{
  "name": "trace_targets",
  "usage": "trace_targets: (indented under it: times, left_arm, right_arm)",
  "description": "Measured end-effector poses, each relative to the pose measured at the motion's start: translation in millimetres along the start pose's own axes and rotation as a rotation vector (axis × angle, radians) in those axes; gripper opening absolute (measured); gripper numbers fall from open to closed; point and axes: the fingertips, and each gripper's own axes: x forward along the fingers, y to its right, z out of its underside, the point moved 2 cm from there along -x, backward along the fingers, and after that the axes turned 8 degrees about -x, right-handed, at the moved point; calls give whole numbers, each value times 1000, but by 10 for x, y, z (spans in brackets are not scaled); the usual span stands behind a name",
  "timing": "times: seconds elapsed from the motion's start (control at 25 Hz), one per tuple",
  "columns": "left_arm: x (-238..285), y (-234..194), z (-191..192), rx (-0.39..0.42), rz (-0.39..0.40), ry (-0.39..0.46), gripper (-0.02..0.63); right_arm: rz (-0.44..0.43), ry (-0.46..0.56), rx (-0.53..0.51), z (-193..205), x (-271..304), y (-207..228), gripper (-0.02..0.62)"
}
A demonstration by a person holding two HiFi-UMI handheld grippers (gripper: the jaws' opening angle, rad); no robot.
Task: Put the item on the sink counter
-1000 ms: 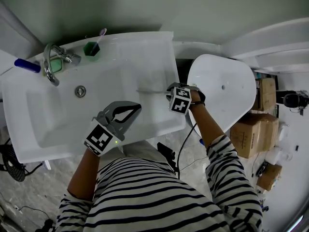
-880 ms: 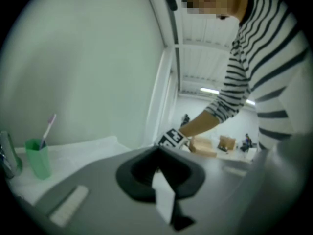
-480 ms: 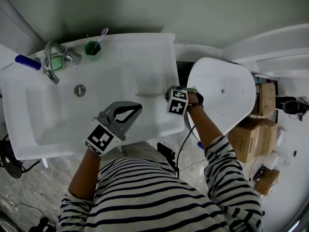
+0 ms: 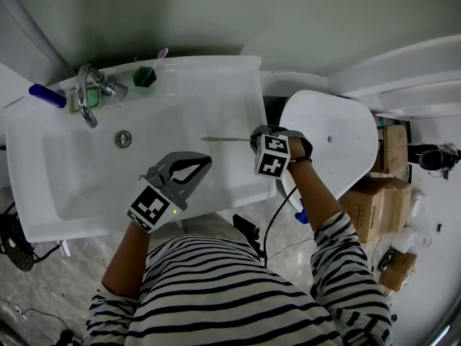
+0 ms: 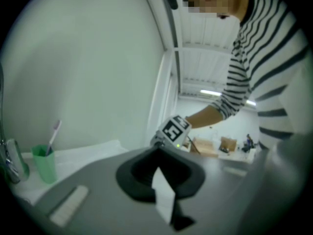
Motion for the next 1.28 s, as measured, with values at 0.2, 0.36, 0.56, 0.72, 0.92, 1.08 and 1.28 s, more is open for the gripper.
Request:
trace_targets:
  times: [0.2, 0.36, 0.56, 0.72, 0.92, 1.08, 1.28]
  left_arm:
    - [-154, -68, -47, 8, -2, 13, 6]
    - [-302, -142, -84, 16, -5, 25, 6]
    - [-540, -235, -190, 29, -23, 47, 6]
    - [-756, -315, -249, 34, -40, 63, 6]
    - [-1003, -413, -308, 39, -60, 90, 6]
    - [-1185, -480, -333, 41, -74, 105, 5]
    - [-1382, -544, -322, 37, -94, 120, 6]
  right_arm:
    - [48, -6, -21, -200, -379, 158, 44]
    - [104, -30, -60, -431, -682, 392, 44]
    - [164, -70, -123, -760, -992, 752, 44]
    - [193, -107, -166, -1025, -1151, 1012, 44]
    - [215, -155, -218, -1339, -1228, 1302, 44]
    - [230, -212, -240, -1517, -1225, 1534, 44]
    - [245, -300, -240, -1640, -1145, 1835, 44]
